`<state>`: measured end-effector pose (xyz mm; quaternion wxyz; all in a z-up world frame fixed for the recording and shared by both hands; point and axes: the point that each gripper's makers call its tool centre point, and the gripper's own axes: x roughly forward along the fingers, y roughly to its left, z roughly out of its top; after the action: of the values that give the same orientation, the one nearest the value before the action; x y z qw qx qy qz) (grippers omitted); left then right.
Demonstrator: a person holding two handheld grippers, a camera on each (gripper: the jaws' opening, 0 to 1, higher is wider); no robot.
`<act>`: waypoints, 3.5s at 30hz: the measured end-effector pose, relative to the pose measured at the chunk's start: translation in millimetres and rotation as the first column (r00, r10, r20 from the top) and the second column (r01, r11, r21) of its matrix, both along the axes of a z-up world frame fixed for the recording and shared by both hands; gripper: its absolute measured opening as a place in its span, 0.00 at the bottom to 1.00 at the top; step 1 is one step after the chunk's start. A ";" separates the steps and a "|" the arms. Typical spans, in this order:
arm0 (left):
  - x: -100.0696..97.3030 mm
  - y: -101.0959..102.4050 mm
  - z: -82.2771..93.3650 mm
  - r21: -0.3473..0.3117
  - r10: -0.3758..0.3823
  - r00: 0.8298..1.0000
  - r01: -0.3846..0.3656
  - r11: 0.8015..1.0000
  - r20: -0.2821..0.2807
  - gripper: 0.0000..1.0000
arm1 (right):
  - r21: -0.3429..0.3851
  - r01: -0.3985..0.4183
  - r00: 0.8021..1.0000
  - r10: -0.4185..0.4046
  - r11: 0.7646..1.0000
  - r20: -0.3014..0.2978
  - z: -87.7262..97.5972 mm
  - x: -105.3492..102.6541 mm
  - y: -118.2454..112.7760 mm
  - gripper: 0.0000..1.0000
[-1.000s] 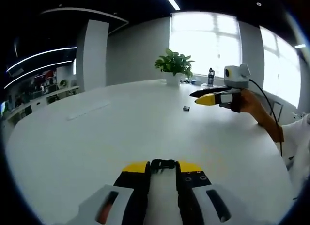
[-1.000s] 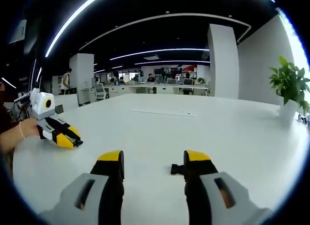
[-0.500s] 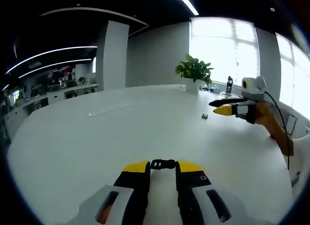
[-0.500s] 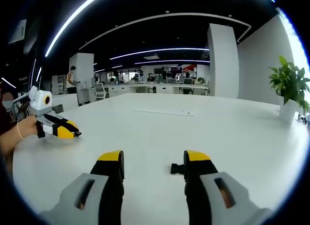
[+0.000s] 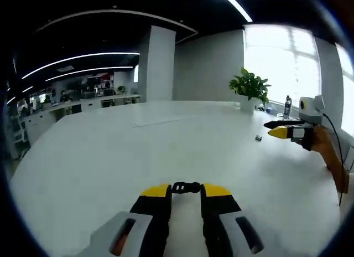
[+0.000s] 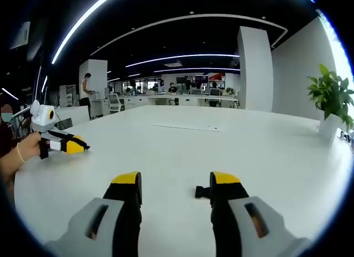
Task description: Snap the two parts of the plastic buckle together until the buckle closes and remains connected.
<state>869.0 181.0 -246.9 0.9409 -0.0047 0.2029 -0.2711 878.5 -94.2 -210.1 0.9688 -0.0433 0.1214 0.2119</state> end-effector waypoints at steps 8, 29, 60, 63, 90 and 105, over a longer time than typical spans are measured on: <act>-0.5 8.5 -3.3 0.048 0.047 0.999 -0.047 0.998 0.000 0.20 | -0.001 -0.001 1.000 0.001 1.000 -0.002 -0.1 2.3 -0.6 0.50; 4.1 56.7 1.1 0.123 0.262 0.960 -0.273 0.954 0.095 0.20 | 0.001 0.000 1.000 0.000 1.000 0.000 0.8 2.8 -1.2 0.50; 5.8 87.1 -7.4 0.122 0.343 0.936 -0.351 0.928 0.082 0.20 | 0.001 -0.005 1.000 0.005 1.000 -0.004 -1.7 -0.2 0.6 0.50; 5.5 87.5 -9.1 0.141 0.344 0.935 -0.353 0.925 0.086 0.20 | 0.001 -0.004 1.000 0.004 1.000 -0.004 -1.6 -0.1 0.5 0.50; 4.0 89.3 -7.0 0.085 0.340 0.938 -0.345 0.935 0.063 0.35 | -0.001 -0.012 1.000 0.012 1.000 -0.010 -2.9 -0.5 2.1 0.50; -5.6 90.6 19.0 0.048 0.250 0.964 -0.255 0.966 0.086 0.47 | -0.010 -0.078 0.997 0.078 0.997 -0.012 -1.5 0.4 21.3 0.52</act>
<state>863.4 271.6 -227.9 0.9748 0.0080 0.1713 -0.1427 878.9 -72.9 -211.6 0.9588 -0.0521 0.1262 0.2493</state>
